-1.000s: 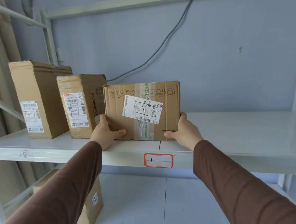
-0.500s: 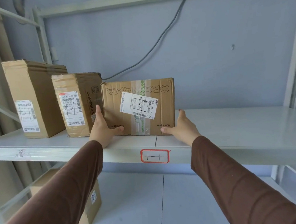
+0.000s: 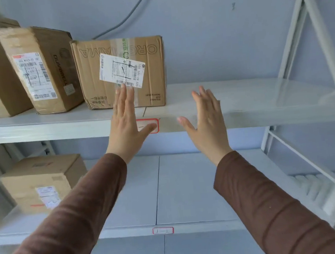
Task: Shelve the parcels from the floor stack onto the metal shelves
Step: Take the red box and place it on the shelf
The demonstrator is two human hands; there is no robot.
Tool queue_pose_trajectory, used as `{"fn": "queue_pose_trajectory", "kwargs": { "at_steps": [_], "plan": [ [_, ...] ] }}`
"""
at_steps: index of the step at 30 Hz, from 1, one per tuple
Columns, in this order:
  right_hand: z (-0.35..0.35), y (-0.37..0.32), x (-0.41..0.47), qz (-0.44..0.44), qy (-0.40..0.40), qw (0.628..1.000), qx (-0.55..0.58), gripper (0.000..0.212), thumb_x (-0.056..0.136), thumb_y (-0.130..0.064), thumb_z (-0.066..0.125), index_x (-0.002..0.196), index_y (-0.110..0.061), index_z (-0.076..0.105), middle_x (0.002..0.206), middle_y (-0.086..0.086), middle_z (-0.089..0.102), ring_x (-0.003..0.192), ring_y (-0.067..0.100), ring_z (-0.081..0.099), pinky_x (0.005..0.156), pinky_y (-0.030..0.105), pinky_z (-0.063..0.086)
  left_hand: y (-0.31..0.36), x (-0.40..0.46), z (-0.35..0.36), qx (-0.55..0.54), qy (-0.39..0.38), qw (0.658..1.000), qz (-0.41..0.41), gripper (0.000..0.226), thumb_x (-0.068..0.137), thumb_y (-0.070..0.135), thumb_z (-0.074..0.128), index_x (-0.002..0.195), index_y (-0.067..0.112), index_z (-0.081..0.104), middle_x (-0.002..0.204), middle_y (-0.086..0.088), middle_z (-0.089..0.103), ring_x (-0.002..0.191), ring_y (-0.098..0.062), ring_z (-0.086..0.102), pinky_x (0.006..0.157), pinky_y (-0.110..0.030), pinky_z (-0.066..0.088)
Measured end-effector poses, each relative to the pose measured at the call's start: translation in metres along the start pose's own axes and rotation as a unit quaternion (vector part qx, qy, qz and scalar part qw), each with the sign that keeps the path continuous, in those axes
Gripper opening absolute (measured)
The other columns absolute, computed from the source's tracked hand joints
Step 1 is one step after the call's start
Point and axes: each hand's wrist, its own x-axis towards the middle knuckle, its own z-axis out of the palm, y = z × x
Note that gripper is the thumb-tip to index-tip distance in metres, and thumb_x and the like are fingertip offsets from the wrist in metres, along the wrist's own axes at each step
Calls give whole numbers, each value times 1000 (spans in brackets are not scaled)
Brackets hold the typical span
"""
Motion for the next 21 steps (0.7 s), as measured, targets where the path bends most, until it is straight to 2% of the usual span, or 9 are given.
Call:
{"fn": "queue_pose_trajectory", "kwargs": {
  "at_steps": [4, 11, 16, 21],
  "plan": [
    [-25, 32, -45, -11, 10, 1000, -14, 68, 101, -45, 55, 155, -12, 32, 168, 9, 19, 157, 27, 10, 125, 53, 14, 46, -32, 33, 8, -24, 998, 57, 104, 86, 34, 78, 162, 5, 14, 171, -12, 4, 158, -30, -1, 128, -48, 11],
    [-75, 117, -122, 6, -27, 999, -17, 67, 102, -43, 56, 156, -12, 33, 169, 7, 17, 158, 25, 7, 127, 50, 11, 135, -94, 112, -4, -83, 994, 67, 99, 89, 35, 76, 162, 5, 15, 170, -14, 4, 158, -32, -2, 127, -50, 13],
    [-132, 218, -203, 51, -104, 993, -20, 67, 102, -42, 57, 156, -13, 31, 169, 7, 17, 158, 25, 7, 124, 53, 18, 217, -166, 191, -36, -143, 989, 1, 98, 89, 36, 74, 162, 9, 16, 171, -9, 5, 158, -28, -1, 127, -50, 14],
    [-175, 306, -283, 126, -188, 974, -14, 65, 102, -43, 56, 156, -15, 31, 169, 4, 19, 157, 21, 9, 125, 50, 20, 287, -249, 266, -67, -241, 964, -94, 97, 91, 40, 73, 163, 14, 13, 172, -4, 2, 158, -21, -7, 128, -45, 9]
  ]
}}
